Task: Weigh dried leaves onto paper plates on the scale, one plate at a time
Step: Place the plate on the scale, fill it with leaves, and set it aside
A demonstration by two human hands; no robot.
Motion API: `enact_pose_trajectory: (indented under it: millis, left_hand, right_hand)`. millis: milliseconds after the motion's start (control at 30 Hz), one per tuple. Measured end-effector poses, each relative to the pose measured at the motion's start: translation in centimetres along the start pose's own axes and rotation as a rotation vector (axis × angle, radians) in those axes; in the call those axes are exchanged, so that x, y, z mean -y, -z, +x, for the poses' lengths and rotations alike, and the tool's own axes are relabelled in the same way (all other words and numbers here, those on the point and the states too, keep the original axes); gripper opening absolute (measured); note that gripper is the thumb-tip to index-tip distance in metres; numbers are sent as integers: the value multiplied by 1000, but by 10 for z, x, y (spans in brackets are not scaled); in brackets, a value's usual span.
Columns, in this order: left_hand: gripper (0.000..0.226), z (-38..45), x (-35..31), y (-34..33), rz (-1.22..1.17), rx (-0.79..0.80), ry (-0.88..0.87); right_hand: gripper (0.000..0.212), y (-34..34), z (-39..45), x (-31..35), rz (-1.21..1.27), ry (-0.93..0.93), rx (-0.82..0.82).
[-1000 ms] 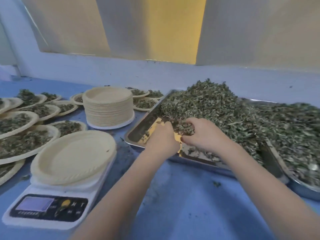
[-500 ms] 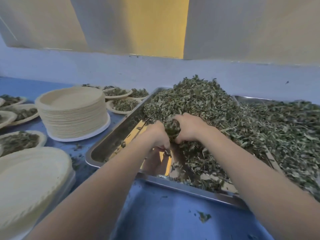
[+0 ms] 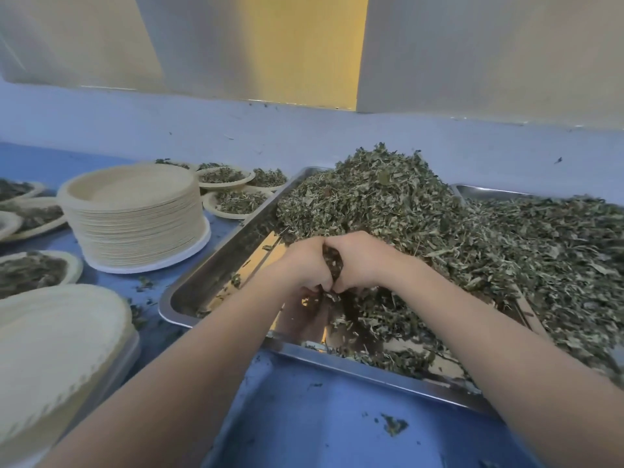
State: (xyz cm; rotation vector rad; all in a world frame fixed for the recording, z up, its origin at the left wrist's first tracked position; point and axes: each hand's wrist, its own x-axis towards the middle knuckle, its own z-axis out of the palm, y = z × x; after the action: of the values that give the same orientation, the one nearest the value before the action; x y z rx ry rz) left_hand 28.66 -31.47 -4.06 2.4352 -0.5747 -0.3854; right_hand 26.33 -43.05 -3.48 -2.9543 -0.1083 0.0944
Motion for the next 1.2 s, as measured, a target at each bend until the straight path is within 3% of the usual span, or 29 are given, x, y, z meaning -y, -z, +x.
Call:
enact_pose_trajectory:
  millis: [233, 367, 600, 800, 933, 1000, 1200]
  left_hand:
    - [54, -30, 0, 36, -272, -75, -63]
    - [46, -63, 7, 73, -241, -167, -86]
    - [40, -158, 58, 142, -105, -366, 30]
    - [32, -227, 114, 167, -212, -342, 157]
    - [55, -245, 141, 166, -211, -256, 238]
    - [60, -250, 150, 170, -147, -263, 237]
    - [22, -254, 168, 168, -87, -499, 165]
  right_hand:
    - [72, 29, -17, 24, 178, 83, -178]
    - [63, 52, -22, 67, 227, 168, -206]
    - [53, 57, -23, 179, 260, 414, -205]
    - [47, 32, -23, 256, 404, 543, -48]
    - [66, 17, -23, 258, 209, 489, 192]
    - [68, 18, -25, 251, 136, 459, 220]
    - [53, 18, -25, 246, 190, 430, 62]
